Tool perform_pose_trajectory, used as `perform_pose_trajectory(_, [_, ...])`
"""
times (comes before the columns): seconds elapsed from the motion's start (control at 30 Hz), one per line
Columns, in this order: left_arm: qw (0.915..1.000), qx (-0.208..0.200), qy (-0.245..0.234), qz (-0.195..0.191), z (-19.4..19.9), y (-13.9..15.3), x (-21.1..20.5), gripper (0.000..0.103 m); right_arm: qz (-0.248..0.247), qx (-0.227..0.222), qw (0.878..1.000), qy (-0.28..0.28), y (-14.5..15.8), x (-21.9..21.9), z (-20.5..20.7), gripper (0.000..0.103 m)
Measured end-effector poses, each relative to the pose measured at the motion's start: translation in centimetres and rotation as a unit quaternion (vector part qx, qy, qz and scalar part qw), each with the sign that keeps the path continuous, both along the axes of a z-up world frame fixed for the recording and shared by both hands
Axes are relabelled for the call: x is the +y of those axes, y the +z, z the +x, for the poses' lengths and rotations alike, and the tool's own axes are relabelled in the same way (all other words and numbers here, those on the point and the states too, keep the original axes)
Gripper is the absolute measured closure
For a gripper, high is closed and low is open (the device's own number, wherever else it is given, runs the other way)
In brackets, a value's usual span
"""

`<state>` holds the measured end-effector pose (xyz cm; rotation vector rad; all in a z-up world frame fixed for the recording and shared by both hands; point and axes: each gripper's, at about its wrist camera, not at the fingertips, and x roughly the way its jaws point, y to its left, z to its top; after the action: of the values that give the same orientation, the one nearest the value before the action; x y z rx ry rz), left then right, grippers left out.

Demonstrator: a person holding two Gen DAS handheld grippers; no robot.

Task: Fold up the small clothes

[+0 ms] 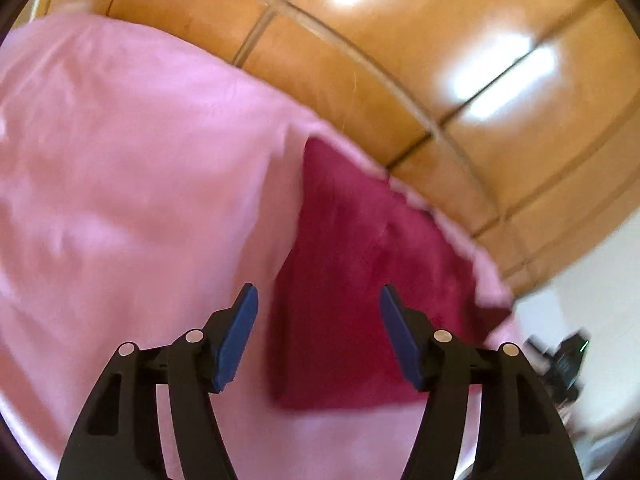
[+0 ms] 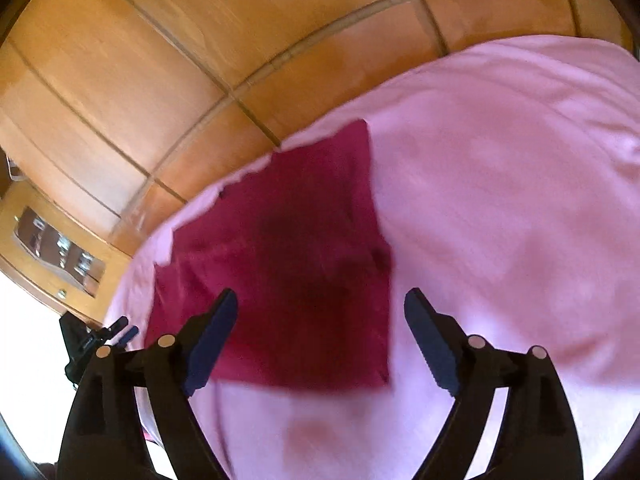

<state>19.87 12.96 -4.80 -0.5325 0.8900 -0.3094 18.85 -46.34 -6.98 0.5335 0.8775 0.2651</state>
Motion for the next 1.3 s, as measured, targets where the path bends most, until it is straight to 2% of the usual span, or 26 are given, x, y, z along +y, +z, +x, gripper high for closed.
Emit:
perform_pose_trajectory(0.07, [0.9995,0.0,-0.025,0.021,-1.8,-1.3,-0.5,0.041,-0.03,0.018,0.999,0.008,-1.4,0.8,-1.1,0.02])
perform_pose_trajectory(0.13, [0.9986,0.011,-0.044,0.028,-2.5,-2.6,-1.4,0.042,-0.036,0.032,0.999,0.013,-2.9,1.2,-1.7,0.028])
perform_pose_trajectory(0.27, [0.9965,0.024,-0.062,0.05,-2.9,-3.8,-4.0,0.072,-0.027,0.036,0.999,-0.009,-4.9,2.4,-0.4,0.045])
perform_pose_trajectory(0.3, [0.9963,0.027,-0.06,0.056,-2.7,-3.9,-4.3,0.076,-0.018,0.037,0.999,-0.015,-5.2,2.5,0.2,0.057])
perform_pose_trajectory(0.33, [0.9964,0.031,-0.057,0.053,-2.4,-4.0,-4.2,0.079,-0.015,0.038,0.999,-0.02,-5.3,2.5,0.7,0.068])
perform_pose_trajectory(0.4, [0.9968,0.03,-0.05,0.054,-2.8,-3.6,-3.8,0.082,-0.019,0.039,0.999,-0.019,-5.1,2.7,0.9,0.08])
perform_pose_trajectory(0.5, [0.9954,0.017,-0.058,0.075,-4.2,-3.1,-3.9,0.085,-0.038,0.035,0.999,0.0,-4.6,3.0,-0.1,0.085])
perform_pose_trajectory(0.63, [0.9954,0.021,-0.062,0.071,-6.8,-2.9,-2.8,0.086,-0.048,0.037,0.997,0.042,-3.8,3.6,-2.6,0.085])
perform_pose_trajectory(0.77, [0.9945,0.034,-0.077,0.063,-10.5,-3.0,-2.4,0.086,-0.063,0.06,0.992,0.093,-3.6,3.9,-7.2,0.085])
perform_pose_trajectory(0.9, [0.9934,0.061,-0.09,0.036,-16.0,-3.8,-1.4,0.086,-0.07,0.083,0.987,0.115,-3.8,3.9,-10.2,0.085])
perform_pose_trajectory(0.97, [0.9924,0.063,-0.097,0.044,-17.3,-3.8,-1.5,0.085,-0.068,0.089,0.986,0.125,-3.7,3.9,-10.6,0.083])
perform_pose_trajectory(1.0, [0.9914,0.063,-0.101,0.054,-17.5,-3.5,-1.7,0.084,-0.07,0.09,0.986,0.124,-3.5,3.8,-10.4,0.07])
perform_pose_trajectory(1.03, [0.9908,0.059,-0.104,0.064,-17.4,-3.2,-1.9,0.083,-0.073,0.087,0.987,0.112,-3.1,3.5,-10.0,0.048])
perform_pose_trajectory(1.07, [0.9906,0.052,-0.106,0.068,-17.1,-2.8,-2.1,0.082,-0.068,0.079,0.989,0.102,-2.7,3.1,-9.7,0.041])
perform_pose_trajectory(1.1, [0.9912,0.043,-0.106,0.067,-16.6,-2.2,-2.1,0.081,-0.066,0.066,0.991,0.094,-2.2,2.7,-9.5,0.039])
perform_pose_trajectory(1.17, [0.9926,0.024,-0.104,0.058,-15.9,-1.3,-1.8,0.066,-0.069,0.041,0.993,0.082,-1.2,2.5,-8.4,0.039])
perform_pose_trajectory(1.23, [0.9957,0.001,-0.082,0.043,-14.6,-0.4,-0.9,0.052,-0.082,0.023,0.994,0.068,-0.6,2.7,-7.0,0.039])
perform_pose_trajectory(1.3, [0.9973,-0.014,-0.066,0.028,-13.0,0.0,-0.3,0.052,-0.094,0.012,0.994,0.05,-0.6,2.8,-5.1,0.039])
